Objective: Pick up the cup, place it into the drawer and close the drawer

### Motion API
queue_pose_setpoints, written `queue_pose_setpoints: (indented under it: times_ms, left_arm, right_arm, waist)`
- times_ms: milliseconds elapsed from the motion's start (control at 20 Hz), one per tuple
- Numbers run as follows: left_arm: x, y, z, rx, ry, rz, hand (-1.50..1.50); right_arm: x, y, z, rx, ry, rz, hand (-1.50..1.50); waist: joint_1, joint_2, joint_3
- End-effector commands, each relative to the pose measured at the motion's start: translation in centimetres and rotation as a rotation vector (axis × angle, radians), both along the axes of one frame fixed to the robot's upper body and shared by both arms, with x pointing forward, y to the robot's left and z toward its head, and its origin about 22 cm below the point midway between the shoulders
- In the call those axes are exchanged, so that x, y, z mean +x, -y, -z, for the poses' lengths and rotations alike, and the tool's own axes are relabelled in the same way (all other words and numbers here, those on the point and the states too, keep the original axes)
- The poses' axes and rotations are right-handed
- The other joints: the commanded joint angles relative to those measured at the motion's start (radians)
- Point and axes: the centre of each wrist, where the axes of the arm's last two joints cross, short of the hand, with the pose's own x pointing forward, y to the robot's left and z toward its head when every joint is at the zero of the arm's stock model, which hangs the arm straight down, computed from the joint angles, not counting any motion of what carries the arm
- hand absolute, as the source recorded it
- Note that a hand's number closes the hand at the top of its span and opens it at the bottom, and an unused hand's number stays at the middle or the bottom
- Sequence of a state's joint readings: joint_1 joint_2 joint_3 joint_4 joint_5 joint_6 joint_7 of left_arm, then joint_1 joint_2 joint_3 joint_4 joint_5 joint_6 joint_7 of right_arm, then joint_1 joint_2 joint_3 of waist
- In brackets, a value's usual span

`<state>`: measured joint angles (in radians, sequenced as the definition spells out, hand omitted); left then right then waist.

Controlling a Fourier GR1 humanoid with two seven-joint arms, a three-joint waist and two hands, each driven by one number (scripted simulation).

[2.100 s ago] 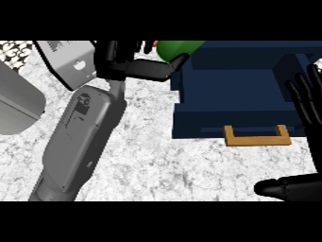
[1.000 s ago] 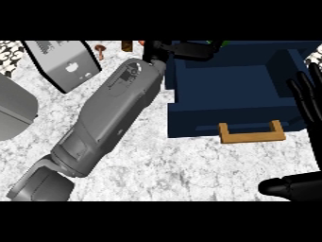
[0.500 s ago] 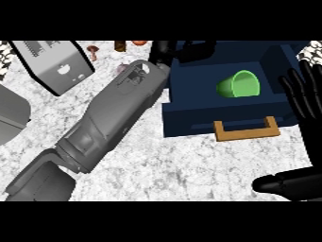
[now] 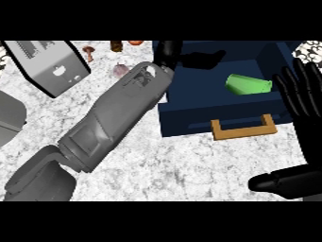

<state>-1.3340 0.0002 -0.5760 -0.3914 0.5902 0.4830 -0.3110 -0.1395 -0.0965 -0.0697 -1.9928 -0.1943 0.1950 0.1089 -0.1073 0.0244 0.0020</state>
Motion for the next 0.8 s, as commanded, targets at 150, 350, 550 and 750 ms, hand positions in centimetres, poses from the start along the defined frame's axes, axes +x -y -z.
queue_pose_setpoints:
  times_ms: [150, 350, 550, 750]
  left_arm:
    - [-0.7, 0.4, 0.3, -0.105, 0.003, 0.032, -1.5]
    - [-0.5, 0.6, -0.9, -0.221, 0.05, 0.083, -1.5]
    - [-1.2, 0.9, -0.8, -0.305, 0.06, 0.129, -1.5]
    - [-0.7, 0.3, -2.3, -0.376, 0.015, 0.136, -1.5]
  right_arm:
    - [-0.3, -0.6, 0.0, 0.054, 0.019, -0.028, -1.5]
    - [-0.8, 0.0, -0.5, 0.085, -0.013, -0.054, -1.5]
    - [-1.7, 0.4, -1.0, 0.069, -0.004, -0.071, -1.5]
    - [-2.2, 2.7, -1.8, 0.02, 0.004, -0.084, 1.5]
  waist:
    - [-0.006, 0.001, 0.0]
    - [0.025, -0.006, -0.001]
    - [0.049, -0.017, -0.002]
    - [0.095, -0.026, -0.002]
